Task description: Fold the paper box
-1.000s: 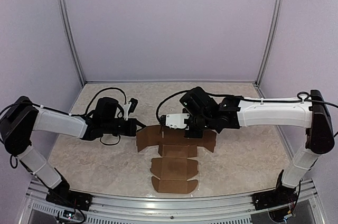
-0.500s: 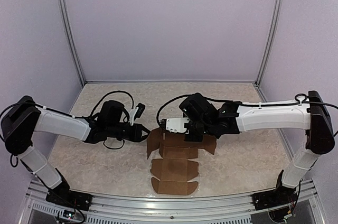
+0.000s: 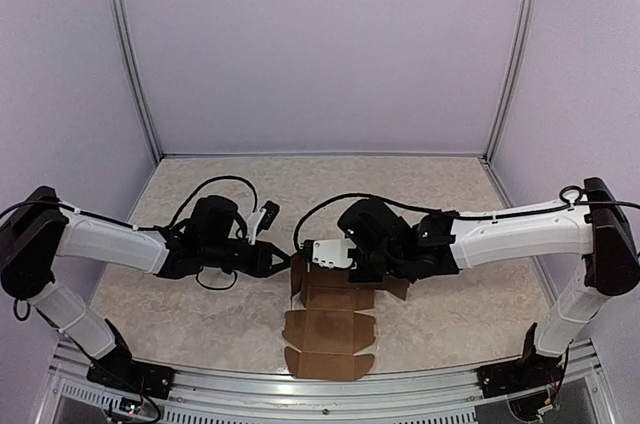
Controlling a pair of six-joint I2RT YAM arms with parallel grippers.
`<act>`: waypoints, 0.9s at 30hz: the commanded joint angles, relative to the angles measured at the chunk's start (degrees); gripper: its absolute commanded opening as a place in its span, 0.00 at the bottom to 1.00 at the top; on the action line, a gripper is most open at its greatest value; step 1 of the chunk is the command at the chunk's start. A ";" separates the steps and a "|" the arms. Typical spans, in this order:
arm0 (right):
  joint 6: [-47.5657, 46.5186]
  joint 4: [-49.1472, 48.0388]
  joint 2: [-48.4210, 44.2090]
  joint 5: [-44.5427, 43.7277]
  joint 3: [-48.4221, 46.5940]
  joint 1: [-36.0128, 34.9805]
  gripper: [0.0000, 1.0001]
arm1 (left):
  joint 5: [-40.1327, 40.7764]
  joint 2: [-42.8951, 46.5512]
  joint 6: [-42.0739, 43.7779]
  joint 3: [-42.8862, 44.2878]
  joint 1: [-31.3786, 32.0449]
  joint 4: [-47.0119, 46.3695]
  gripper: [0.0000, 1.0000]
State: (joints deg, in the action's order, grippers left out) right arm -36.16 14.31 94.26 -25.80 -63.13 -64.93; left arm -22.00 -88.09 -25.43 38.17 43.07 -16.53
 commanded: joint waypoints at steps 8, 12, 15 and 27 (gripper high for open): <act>-3.55 -13.77 -3.51 -9.81 9.21 -6.10 0.00 | 0.95 3.85 -1.19 -4.94 2.24 -1.29 0.10; -6.04 -19.43 -2.41 -14.89 11.68 -8.10 0.00 | 1.06 4.45 -1.37 -4.86 3.42 -1.31 0.10; -7.80 -23.97 -1.39 -18.37 13.52 -9.18 0.00 | 1.47 5.04 -1.40 -4.93 4.04 -1.18 0.10; -12.61 -39.13 2.10 -26.16 17.86 -12.20 0.00 | 2.20 5.99 -0.24 -6.77 6.38 -3.52 0.16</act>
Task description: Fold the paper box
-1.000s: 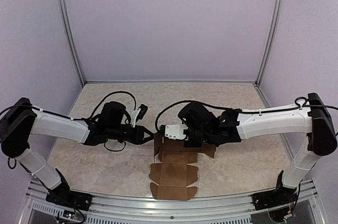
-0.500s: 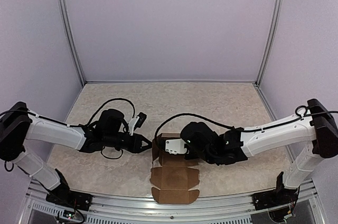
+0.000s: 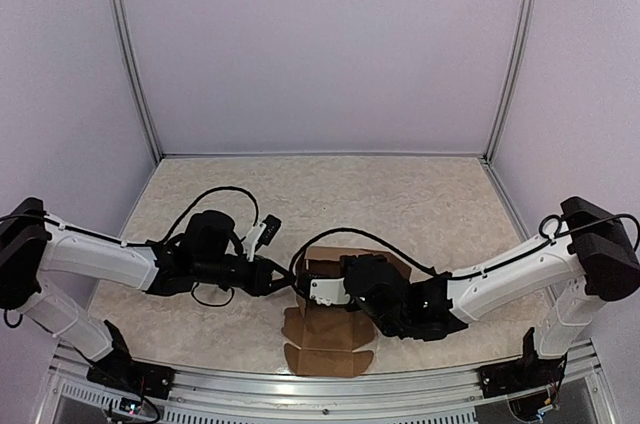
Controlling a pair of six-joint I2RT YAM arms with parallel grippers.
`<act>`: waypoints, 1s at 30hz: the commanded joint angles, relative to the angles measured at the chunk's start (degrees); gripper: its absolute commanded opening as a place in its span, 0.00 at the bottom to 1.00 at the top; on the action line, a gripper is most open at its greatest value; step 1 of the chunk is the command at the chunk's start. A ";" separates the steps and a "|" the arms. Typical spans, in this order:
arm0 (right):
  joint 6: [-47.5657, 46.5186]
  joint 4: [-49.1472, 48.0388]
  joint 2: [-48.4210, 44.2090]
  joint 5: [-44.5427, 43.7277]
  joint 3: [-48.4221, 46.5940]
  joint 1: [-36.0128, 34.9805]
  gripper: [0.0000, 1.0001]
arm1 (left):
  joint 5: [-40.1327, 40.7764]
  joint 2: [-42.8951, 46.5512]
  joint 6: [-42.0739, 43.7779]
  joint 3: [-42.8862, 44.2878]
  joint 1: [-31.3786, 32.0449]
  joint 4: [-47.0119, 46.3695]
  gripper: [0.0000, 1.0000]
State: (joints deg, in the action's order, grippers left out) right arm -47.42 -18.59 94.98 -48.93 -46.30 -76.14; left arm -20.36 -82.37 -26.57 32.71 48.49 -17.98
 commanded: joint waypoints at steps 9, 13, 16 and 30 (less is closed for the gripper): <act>0.05 -5.30 1.10 -2.92 1.05 -1.47 0.00 | 2.67 -2.46 2.10 -1.02 2.13 -3.12 0.19; 2.43 -2.91 0.74 -1.30 0.58 -1.65 0.00 | 5.05 -2.81 2.93 -0.68 2.47 -3.13 0.28; 3.70 -1.59 1.32 -0.98 0.19 -1.73 0.00 | 7.01 -2.93 3.51 -0.46 2.69 -3.24 0.31; 5.85 -1.62 4.48 -2.46 -0.10 -3.03 0.00 | 10.68 -3.31 5.06 0.13 5.00 -5.84 0.41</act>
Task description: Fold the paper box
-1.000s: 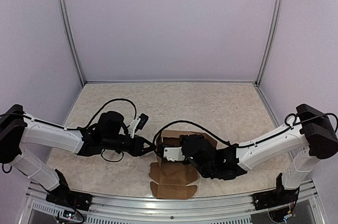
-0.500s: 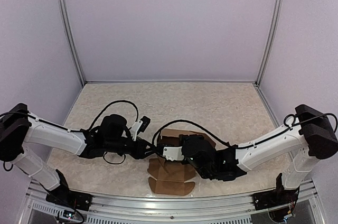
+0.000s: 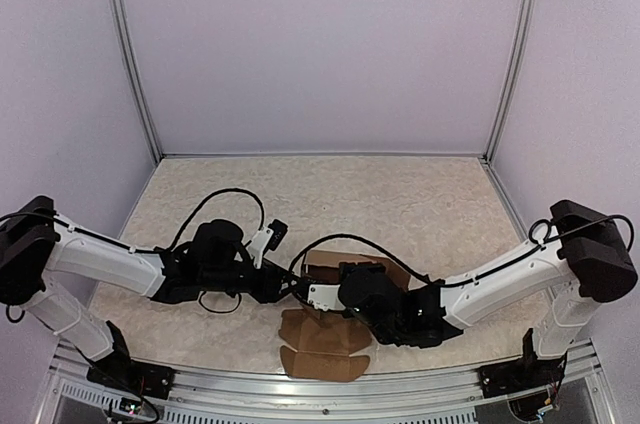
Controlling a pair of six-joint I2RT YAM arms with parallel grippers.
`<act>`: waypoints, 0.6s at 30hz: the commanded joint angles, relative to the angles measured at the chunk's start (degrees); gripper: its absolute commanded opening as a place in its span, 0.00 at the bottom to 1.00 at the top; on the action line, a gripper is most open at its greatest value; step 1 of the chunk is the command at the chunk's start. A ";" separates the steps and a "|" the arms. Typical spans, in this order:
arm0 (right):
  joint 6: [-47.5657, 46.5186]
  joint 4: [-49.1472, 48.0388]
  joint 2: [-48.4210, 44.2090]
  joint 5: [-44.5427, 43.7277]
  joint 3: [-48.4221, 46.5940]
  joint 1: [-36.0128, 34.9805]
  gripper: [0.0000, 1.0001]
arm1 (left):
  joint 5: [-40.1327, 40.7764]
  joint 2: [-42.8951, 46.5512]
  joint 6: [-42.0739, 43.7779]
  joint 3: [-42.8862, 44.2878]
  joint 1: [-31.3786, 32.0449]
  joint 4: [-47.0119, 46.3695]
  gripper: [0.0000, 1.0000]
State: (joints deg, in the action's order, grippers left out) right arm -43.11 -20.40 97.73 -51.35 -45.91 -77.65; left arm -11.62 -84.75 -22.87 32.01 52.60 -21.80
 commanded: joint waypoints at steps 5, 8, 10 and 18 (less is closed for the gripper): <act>1.95 0.35 2.23 -0.35 -0.80 -1.69 0.00 | 2.35 -1.98 1.68 1.19 1.61 -2.31 0.41; 2.28 0.36 2.50 -0.76 -1.14 -1.70 0.00 | 2.95 -2.50 1.86 1.54 2.28 -2.03 0.42; 2.75 0.72 2.68 -0.87 -1.40 -1.67 0.00 | 3.82 -2.60 1.87 1.56 2.68 -2.10 0.42; 4.32 1.69 3.11 -1.37 -1.88 -2.17 0.00 | 12.66 -2.56 2.26 1.79 6.26 -2.50 0.46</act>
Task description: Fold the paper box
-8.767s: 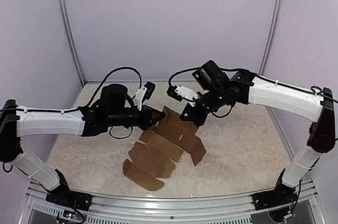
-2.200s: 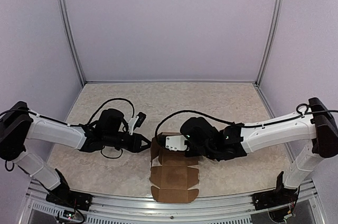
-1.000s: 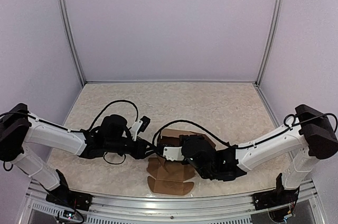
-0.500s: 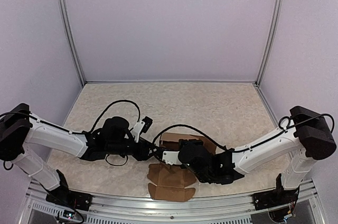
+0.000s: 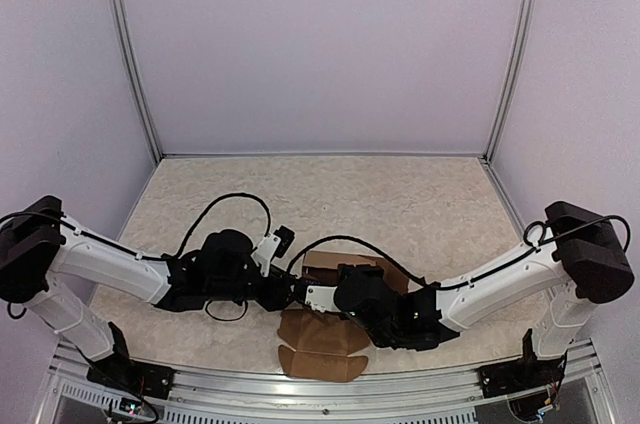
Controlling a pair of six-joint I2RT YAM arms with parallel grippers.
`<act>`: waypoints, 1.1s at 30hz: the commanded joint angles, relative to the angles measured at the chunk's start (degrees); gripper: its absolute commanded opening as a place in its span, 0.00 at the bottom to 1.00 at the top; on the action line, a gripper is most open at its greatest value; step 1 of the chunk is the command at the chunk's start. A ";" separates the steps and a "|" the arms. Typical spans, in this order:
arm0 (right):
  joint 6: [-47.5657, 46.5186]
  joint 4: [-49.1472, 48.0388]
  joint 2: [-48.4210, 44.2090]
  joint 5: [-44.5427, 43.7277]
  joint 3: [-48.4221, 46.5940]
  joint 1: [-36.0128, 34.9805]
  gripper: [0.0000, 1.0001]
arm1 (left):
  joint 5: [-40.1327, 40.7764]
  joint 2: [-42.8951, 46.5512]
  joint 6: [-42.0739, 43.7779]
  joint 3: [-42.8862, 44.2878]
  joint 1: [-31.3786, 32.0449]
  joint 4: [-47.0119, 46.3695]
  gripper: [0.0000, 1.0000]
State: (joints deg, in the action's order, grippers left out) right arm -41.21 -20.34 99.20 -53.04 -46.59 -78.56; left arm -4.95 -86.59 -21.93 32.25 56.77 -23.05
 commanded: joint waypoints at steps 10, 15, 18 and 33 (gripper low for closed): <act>6.02 3.69 2.64 -0.46 -1.95 -2.60 0.00 | 15.93 -2.11 1.91 1.49 6.34 -4.23 0.48; 7.56 4.72 2.90 -1.01 -2.43 -3.09 0.00 | 19.85 -4.58 1.50 1.37 7.14 -7.23 0.49; 8.55 5.31 3.02 -1.20 -2.41 -3.39 0.00 | 21.50 -5.42 1.11 0.19 7.56 -10.35 0.48; 13.34 8.39 4.60 -0.98 -5.01 -4.14 0.00 | 23.41 -8.16 1.66 0.97 8.88 -13.41 0.20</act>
State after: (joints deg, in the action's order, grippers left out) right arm -31.14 -14.50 101.80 -56.97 -50.11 -81.69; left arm 18.35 -93.73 -20.73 32.38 64.73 -34.63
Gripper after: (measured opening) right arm 0.005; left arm 0.234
